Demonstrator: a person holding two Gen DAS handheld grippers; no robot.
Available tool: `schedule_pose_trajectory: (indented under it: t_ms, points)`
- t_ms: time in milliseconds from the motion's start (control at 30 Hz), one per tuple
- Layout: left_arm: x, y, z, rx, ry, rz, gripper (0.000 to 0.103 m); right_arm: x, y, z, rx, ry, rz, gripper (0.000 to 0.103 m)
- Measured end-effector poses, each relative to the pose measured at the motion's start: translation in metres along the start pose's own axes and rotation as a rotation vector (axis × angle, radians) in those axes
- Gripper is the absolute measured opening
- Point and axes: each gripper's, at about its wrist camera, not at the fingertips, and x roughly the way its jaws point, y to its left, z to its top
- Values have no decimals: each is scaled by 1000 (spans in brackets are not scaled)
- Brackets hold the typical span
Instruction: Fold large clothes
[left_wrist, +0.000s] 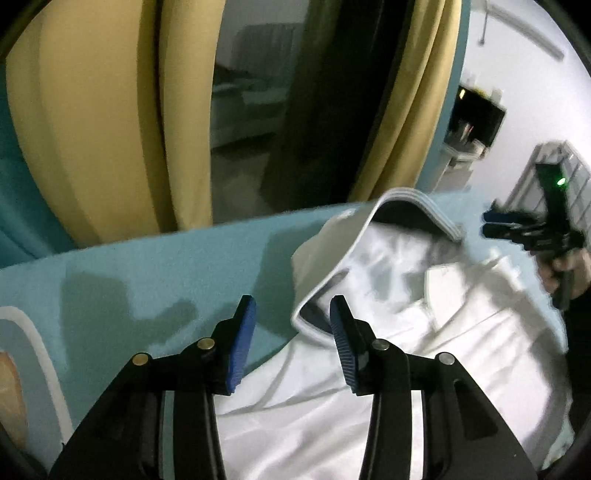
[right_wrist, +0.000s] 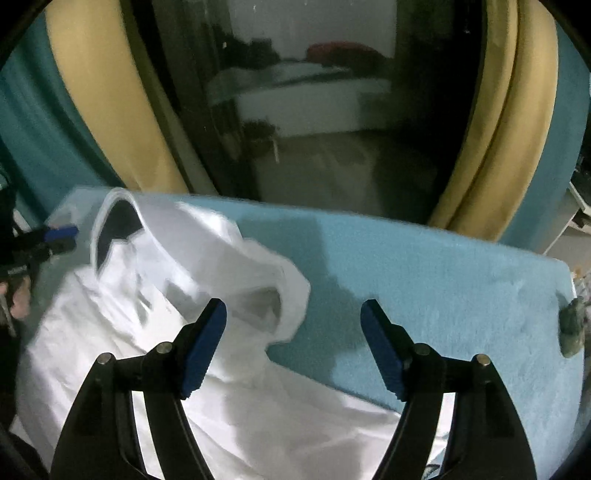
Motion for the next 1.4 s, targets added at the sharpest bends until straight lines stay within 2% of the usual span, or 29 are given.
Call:
schedule_pose_trajectory:
  t_ms: [133,233,367,500,533,567,667,767,833,900,1000,1100,1167,1200,1233,1267,1300,1333,1367,1400]
  points:
    - [1,0,24,-46,-59,35,47,18,-11,18,79,-21,-14,75]
    - [17,3,37,-84,-65,18,48,51,-18,26,141,46,31,75]
    - [47,7,37,-97,-22,34,49,81,-6,19,79,165,93,75]
    - [65,12,27,-98,25,-23,49,85,8,5,-15,184,160,72]
    - [67,12,25,-94,35,-29,50,82,13,0,-42,177,159,61]
    - [71,12,21,-82,53,-36,51,80,18,-3,-76,173,157,43]
    - [78,9,14,-34,105,-55,54,70,27,-12,-149,174,159,25]
    - [82,7,10,22,151,-69,57,49,34,-21,-263,118,74,17]
    - [86,5,1,54,194,-85,65,43,37,-24,-315,87,27,17]
    - [86,-4,-3,113,186,-78,69,31,37,-30,-331,83,40,17]
    - [87,-11,-3,142,191,-80,71,25,23,-34,-324,128,121,18]
    - [88,-9,-3,179,187,-89,70,27,7,-34,-288,171,203,29]
    - [88,-13,-3,210,186,-104,63,35,-3,-25,-232,180,247,51]
    - [94,-24,1,227,187,-116,54,42,-10,-20,-197,198,294,56]
    - [94,-27,2,242,193,-122,50,45,-14,-19,-177,218,331,61]
    - [94,-28,2,254,195,-119,46,53,-17,-15,-160,248,373,62]
    - [94,-33,3,271,190,-115,33,62,-16,-13,-155,274,407,62]
    - [93,-37,5,285,178,-104,25,65,-14,-12,-157,275,422,62]
    - [92,-40,8,299,169,-86,22,67,-9,-10,-172,254,432,57]
    - [90,-44,11,319,145,-54,17,67,0,-10,-210,235,426,45]
